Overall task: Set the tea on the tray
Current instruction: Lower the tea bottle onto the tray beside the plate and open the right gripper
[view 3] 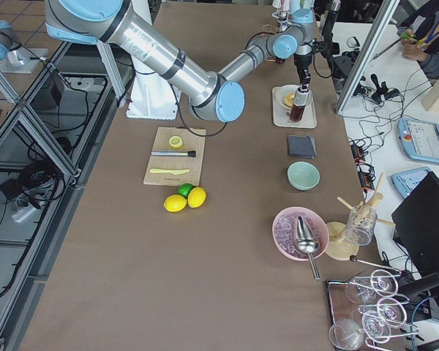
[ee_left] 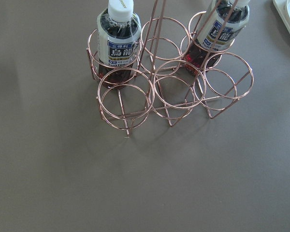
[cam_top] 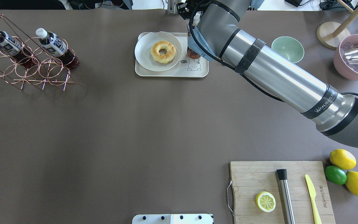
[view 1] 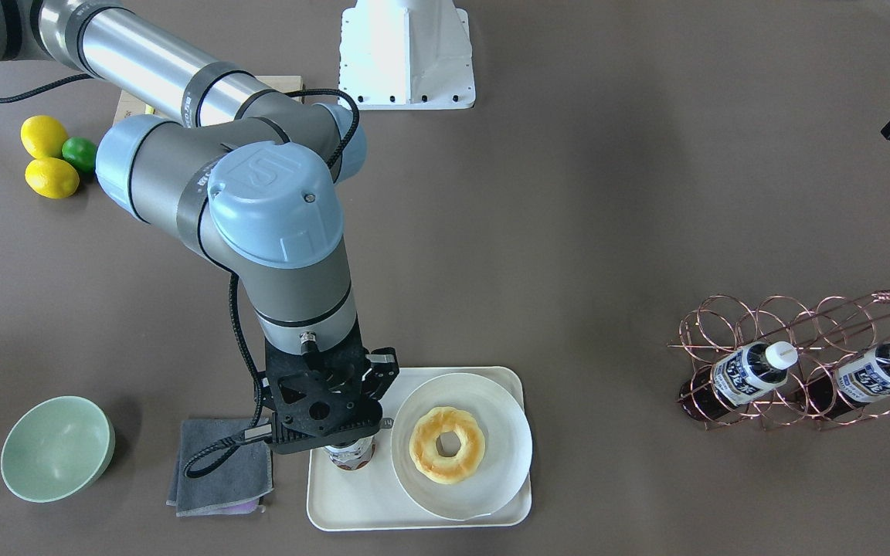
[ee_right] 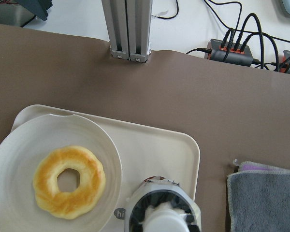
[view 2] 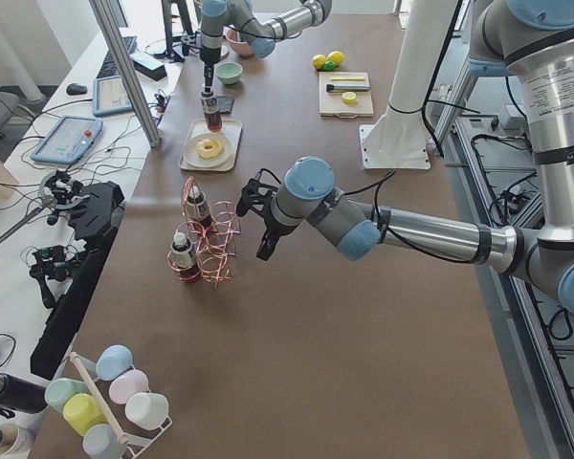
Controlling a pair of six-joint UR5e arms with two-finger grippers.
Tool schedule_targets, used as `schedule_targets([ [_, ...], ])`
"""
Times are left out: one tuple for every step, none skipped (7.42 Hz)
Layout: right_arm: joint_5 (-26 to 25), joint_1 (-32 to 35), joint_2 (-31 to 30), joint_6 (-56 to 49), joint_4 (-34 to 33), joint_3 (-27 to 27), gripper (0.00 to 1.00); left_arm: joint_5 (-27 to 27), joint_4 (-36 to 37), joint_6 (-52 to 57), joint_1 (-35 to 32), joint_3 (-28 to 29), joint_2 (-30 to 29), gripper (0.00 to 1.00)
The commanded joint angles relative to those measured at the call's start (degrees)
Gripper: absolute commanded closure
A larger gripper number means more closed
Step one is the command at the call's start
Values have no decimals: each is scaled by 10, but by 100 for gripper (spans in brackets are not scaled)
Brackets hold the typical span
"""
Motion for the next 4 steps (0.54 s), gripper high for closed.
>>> schedule_targets([
  [5,-1,-5,0,3,-2,100,0,0,0,-1,-2,0,3],
  [5,-1,-5,1,3,-1,100,0,-2,0,-1,-3,7,3],
  [5,-1,-5,1,3,0,100,0,-18,-1,-2,-3,21,3],
  [5,-4,-6,1,3,1,100,0,-27,-1,-2,-2,26,3],
])
